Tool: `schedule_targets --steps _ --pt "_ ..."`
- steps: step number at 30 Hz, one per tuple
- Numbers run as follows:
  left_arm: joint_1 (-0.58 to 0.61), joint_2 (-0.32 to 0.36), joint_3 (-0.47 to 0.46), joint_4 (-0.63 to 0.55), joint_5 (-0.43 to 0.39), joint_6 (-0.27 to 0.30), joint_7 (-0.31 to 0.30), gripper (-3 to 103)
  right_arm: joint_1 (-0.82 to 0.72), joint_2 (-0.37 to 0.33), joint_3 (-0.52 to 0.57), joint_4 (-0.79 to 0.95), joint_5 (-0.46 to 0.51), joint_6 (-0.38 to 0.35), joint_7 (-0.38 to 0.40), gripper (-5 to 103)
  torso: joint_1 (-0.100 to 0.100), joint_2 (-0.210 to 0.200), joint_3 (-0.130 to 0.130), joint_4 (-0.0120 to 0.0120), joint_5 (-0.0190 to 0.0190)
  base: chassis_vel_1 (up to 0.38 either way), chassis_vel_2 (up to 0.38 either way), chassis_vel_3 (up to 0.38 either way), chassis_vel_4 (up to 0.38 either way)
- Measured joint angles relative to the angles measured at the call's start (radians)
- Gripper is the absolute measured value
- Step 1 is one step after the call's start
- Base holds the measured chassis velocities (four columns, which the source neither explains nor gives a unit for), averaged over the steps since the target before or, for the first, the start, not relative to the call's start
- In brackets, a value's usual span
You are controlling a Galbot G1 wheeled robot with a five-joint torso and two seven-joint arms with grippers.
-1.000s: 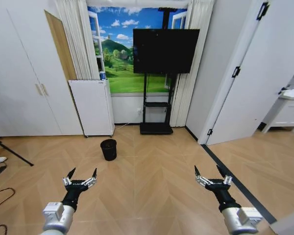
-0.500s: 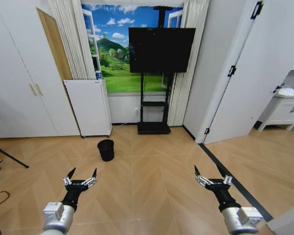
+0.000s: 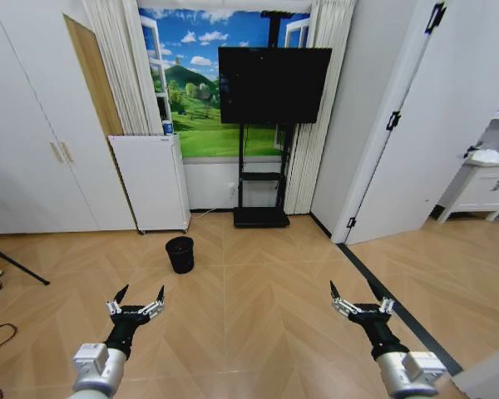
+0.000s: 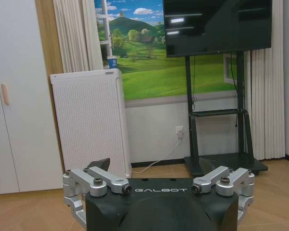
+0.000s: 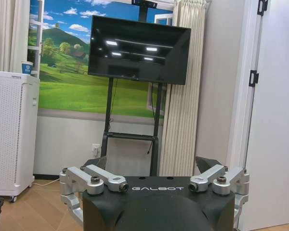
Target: Pick up the trash bin and place the garbage on the floor into it.
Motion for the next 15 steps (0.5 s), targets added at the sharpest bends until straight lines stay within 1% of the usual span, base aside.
schedule_targets --steps 15 --pt "0.0 0.0 0.0 0.0 0.0 0.0 0.0 100 0.0 0.0 0.0 0.0 0.0 0.0 0.0 100 0.0 0.0 0.0 0.0 0.0 0.0 0.0 0.0 0.0"
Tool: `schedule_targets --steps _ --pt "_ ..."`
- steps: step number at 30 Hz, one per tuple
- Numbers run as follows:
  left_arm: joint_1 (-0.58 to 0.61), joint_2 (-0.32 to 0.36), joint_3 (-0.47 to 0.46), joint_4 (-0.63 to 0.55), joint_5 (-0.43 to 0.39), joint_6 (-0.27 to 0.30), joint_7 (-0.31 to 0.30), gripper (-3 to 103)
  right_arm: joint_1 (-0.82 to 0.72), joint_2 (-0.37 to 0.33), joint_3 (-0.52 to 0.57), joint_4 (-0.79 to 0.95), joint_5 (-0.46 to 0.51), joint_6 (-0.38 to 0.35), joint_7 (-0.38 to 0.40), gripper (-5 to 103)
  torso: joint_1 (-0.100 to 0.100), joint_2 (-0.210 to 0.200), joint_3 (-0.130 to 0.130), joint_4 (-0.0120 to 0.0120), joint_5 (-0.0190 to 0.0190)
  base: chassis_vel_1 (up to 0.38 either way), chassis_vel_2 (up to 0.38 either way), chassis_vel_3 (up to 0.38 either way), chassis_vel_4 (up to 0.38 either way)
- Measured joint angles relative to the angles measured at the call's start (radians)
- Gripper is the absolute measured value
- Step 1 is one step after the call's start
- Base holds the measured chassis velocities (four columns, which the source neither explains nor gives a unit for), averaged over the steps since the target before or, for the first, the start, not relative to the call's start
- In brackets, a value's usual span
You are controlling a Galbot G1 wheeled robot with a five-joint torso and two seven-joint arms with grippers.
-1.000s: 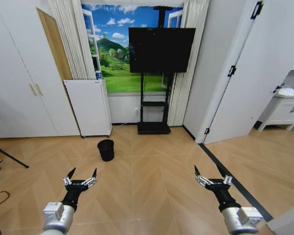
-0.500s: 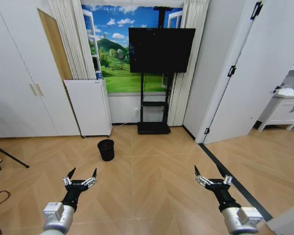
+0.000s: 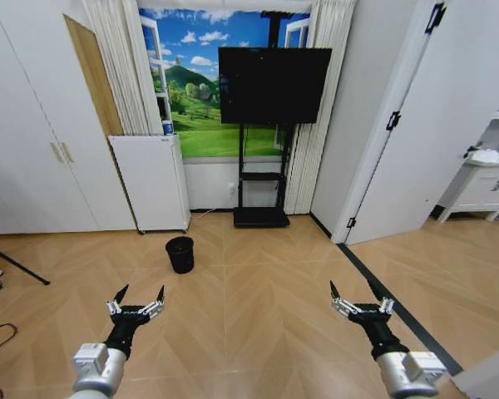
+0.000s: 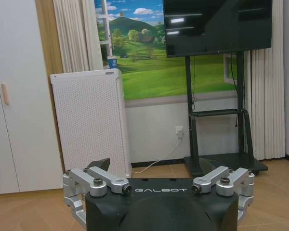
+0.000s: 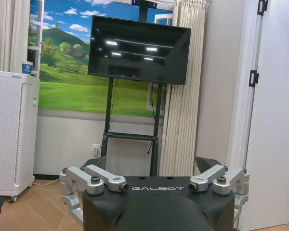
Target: Pick up the trash bin and place the garbage on the floor into it.
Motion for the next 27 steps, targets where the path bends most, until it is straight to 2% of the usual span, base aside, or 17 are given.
schedule_targets --steps 27 --pt "0.0 0.0 0.0 0.0 0.0 0.0 0.0 100 0.0 0.0 0.0 0.0 0.0 0.0 0.0 100 0.0 0.0 0.0 0.0 0.0 0.0 0.0 0.0 0.0"
